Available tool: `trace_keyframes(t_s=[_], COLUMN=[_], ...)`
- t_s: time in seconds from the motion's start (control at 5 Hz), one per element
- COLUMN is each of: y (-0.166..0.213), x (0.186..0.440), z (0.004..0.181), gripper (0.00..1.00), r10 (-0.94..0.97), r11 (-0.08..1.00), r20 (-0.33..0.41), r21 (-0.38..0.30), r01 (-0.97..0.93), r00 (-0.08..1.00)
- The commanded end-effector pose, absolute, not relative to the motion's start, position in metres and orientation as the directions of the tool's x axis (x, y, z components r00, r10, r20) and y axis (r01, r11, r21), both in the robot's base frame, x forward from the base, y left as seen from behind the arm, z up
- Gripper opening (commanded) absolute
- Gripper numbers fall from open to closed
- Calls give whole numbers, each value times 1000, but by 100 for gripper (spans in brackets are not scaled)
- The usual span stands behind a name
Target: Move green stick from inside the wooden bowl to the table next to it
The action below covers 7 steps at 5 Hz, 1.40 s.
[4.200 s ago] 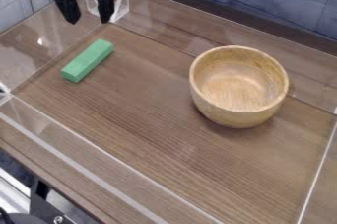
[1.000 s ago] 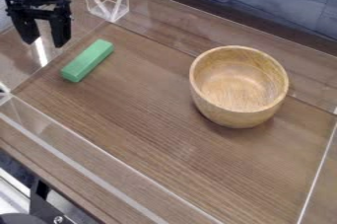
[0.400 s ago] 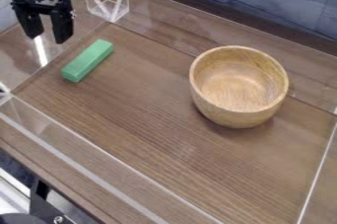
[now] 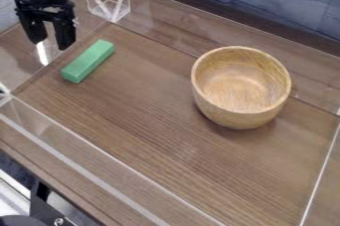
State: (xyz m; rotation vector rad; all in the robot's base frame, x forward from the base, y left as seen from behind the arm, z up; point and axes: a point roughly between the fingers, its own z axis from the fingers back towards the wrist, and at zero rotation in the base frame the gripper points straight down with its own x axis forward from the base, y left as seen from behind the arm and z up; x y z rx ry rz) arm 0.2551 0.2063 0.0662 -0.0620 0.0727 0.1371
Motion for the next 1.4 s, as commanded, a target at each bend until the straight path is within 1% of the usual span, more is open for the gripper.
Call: trace_keyframes(t_s=[0.0,0.2,0.8,1.0,1.2], y=[204,201,193,194,195], x=[259,261,298,300,300], z=[71,64,43,40,38], gripper=[100,100,100,100,0], r10=[128,130,-5,-84,-155], r11=[991,990,999,996,987], r20=[-31,-20,-2,-3,-2], r21=[-40,-43,-44,-41,-44], r01=[-129,-131,5,83,155], r00=[991,991,1000,997,988])
